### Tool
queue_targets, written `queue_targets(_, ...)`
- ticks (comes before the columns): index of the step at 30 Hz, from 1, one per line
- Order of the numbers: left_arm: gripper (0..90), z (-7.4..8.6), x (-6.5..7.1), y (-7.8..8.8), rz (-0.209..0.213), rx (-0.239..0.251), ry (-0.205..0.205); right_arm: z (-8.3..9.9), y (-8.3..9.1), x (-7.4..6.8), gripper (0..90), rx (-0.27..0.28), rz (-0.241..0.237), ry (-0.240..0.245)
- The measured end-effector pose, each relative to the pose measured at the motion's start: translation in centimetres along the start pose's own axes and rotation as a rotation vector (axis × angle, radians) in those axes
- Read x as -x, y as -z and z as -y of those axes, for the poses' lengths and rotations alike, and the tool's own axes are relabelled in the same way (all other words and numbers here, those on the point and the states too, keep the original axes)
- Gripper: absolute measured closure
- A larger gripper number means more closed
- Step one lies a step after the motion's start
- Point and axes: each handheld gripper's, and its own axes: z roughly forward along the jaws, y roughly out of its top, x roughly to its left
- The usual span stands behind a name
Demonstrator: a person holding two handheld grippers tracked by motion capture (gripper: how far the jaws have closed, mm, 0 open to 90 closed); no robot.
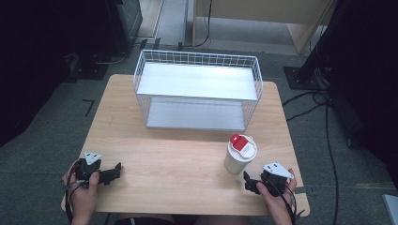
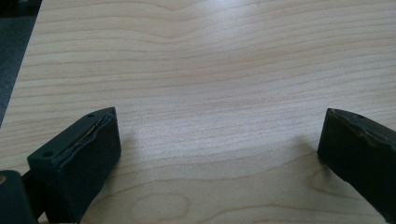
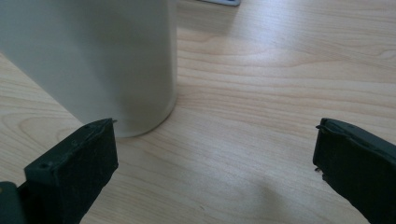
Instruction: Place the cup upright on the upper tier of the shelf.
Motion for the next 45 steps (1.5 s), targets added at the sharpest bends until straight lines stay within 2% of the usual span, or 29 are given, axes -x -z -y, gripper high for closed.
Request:
queue_targets(7, 0.0, 0.0, 0.0, 0.0, 0.0, 0.0, 0.0, -0.3, 0.4, -0.5, 0.5, 0.041, -0.037, 0.0)
queue_targets(10, 0.0, 0.0, 0.0, 0.0, 0.0, 0.0, 0.0, -0.6, 0.7, -1.2, 6.1, 0.09, -0.06, 0.023)
queue_targets(13, 0.0, 0.0, 0.0, 0.0, 0.0, -0.001, -0.002, -0.9, 0.7, -1.5, 6.0, 0.108, -0.073, 0.024)
queue_targets(14, 0.0, 0.0, 0.0, 0.0, 0.0, 0.0, 0.0, -1.1, 0.8, -1.8, 5.4, 0.119, -0.103, 0.018)
queue_targets(18, 0.0, 0.0, 0.0, 0.0, 0.0, 0.0, 0.0, -1.5, 0.8, -2.1, 6.6, 0.15, -0.123, 0.007)
queue_targets(20, 0.0, 0.0, 0.0, 0.0, 0.0, 0.0, 0.0, -1.9, 0.8, -2.4, 7.3, 0.173, -0.145, -0.015)
queue_targets(26, 0.0, 0.0, 0.0, 0.0, 0.0, 0.0, 0.0, -2.5, 0.3, -2.9, 7.7, 0.193, -0.176, -0.02)
queue_targets(31, 0.0, 0.0, 0.0, 0.0, 0.0, 0.0, 0.0, -3.0, 0.1, -3.2, 7.6, 0.213, -0.184, -0.002)
queue_targets(42, 0.0, 0.0, 0.0, 0.0, 0.001, -0.002, -0.001, -3.7, -1.4, -4.0, 8.0, 0.255, -0.178, -0.046)
queue_targets(45, 0.0, 0.0, 0.0, 0.0, 0.001, -0.002, -0.001, -3.7, -1.7, -4.1, 7.9, 0.261, -0.17, -0.044)
